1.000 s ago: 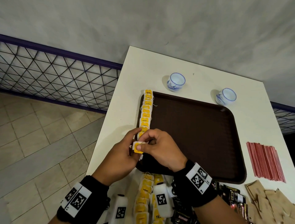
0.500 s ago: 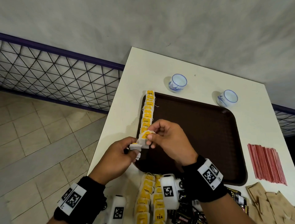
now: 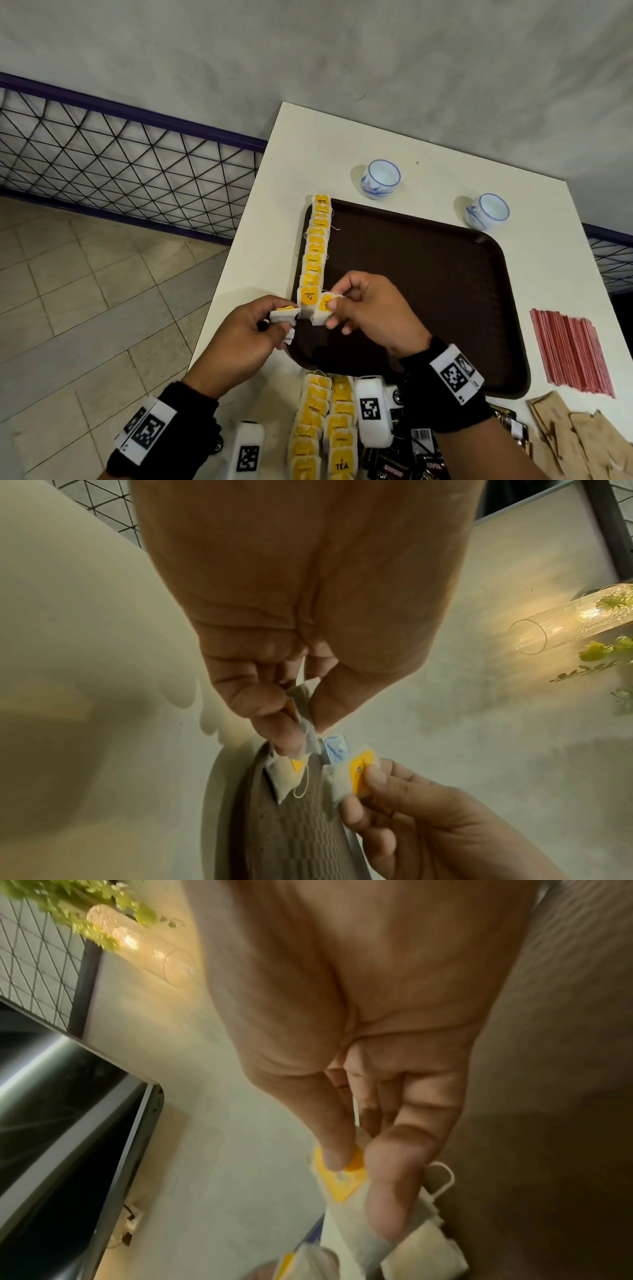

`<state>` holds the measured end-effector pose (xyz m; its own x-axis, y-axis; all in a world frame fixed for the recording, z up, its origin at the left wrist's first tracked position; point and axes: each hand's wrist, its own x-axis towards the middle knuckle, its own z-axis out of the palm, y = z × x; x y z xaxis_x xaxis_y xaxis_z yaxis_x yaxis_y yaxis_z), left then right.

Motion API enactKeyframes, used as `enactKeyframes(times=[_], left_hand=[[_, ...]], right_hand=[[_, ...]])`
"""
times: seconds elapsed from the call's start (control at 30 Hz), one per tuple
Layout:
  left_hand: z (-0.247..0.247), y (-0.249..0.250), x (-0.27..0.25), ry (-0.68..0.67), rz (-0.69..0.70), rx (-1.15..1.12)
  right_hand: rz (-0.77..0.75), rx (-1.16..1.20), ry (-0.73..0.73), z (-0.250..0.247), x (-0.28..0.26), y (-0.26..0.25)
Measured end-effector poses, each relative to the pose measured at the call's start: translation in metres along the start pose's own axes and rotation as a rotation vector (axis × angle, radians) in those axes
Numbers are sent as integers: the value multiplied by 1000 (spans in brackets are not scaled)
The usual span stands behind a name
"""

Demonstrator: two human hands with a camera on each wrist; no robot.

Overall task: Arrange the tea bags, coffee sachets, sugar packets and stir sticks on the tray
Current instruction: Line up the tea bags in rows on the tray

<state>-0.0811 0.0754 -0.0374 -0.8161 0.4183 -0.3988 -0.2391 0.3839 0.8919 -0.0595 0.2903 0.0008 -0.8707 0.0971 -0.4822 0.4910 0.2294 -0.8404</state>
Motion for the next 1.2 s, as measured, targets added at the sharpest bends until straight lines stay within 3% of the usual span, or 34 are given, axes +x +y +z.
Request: enactKeyframes(times=[0.33,1.2], left_hand=[[-1,-4,-1,8,1,-18],[-1,-6,2,-15,18,-32]], right_hand=[[80,-105,-67,24,16,21],[25,-193,81,41,26,24]])
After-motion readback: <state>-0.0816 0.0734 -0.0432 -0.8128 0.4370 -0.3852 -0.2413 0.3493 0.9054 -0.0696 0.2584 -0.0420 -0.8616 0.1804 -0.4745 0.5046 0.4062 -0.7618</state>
